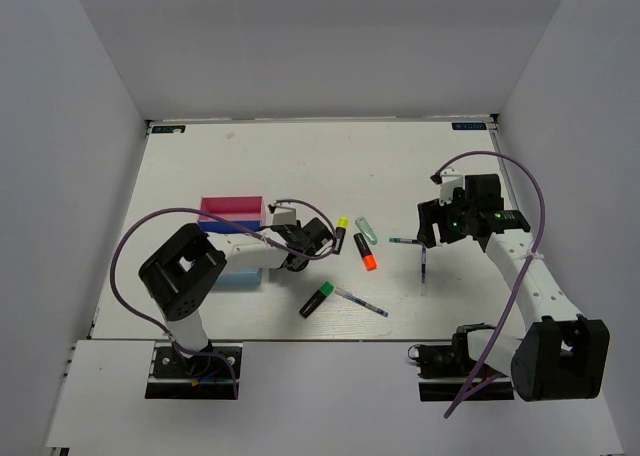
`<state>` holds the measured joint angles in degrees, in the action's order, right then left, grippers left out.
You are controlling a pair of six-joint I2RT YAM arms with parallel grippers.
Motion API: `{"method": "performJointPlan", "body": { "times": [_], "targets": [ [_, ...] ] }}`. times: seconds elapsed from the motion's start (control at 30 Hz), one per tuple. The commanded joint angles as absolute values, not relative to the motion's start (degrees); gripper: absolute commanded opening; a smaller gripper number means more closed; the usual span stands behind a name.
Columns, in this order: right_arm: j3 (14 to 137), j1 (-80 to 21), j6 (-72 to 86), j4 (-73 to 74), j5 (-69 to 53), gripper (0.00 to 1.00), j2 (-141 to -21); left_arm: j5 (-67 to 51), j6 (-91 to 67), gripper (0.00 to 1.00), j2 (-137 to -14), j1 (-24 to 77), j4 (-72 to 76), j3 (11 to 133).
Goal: Sort the stationery into containers
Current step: Grab a piece of stationery with the left arm
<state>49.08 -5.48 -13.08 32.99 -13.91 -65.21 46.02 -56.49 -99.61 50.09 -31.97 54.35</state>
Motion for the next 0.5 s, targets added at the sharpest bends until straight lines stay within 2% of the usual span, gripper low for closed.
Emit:
{"method": "performJointPlan", "body": {
  "times": [0.0,0.23,0.47],
  "targets": [
    [51.5,-5.2,-12.4,33.1,-15.3,0.80,-63.8,46.8,-58.1,0.69,-100.8,49.5,-29.5,53.7],
    [51.9,-5.4,-12.0,33.2,-15.6,0.80,-63.4,45.6,-59.9,0.66,-103.0,49.4,-27.2,53.0],
    [51.7,-5.0,-11.9,33.0,-15.3,0.83,-62.7,40.8,-62.8,0.63,-102.6,49.3,-19.6,46.3]
  ]
}}
